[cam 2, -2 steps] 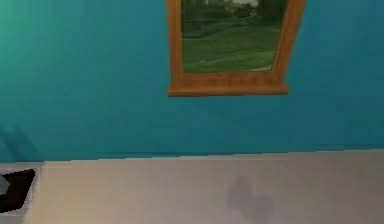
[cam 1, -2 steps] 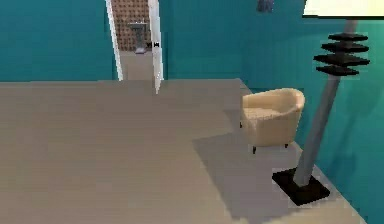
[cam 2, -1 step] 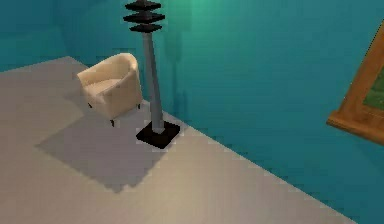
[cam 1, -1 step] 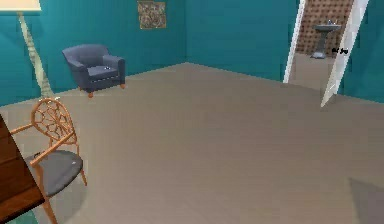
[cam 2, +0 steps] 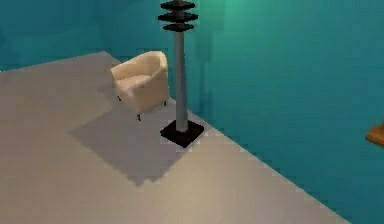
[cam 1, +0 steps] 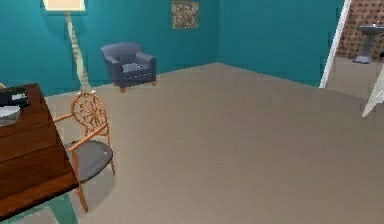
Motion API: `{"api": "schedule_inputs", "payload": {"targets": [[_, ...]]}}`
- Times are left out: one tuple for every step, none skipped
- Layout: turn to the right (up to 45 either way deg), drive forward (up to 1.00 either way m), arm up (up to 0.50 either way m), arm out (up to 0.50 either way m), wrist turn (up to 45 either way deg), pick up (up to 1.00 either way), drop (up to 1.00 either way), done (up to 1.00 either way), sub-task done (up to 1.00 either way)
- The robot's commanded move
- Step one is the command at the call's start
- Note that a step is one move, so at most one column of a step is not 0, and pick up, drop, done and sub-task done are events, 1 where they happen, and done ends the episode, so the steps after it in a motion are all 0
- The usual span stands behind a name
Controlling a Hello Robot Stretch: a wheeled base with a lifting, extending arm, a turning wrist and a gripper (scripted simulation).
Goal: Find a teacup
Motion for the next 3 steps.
{"api": "schedule_inputs", "payload": {"targets": [[0.0, 0.85, 0.00, 0.00, 0.0, 0.00, 0.00, 0.00, 0.00], [-9.0, 0.00, 0.00, 0.00, 0.0, 0.00, 0.00, 0.00, 0.00], [0.0, 0.80, 0.00, 0.00, 0.0, 0.00, 0.00, 0.00, 0.00]]}}
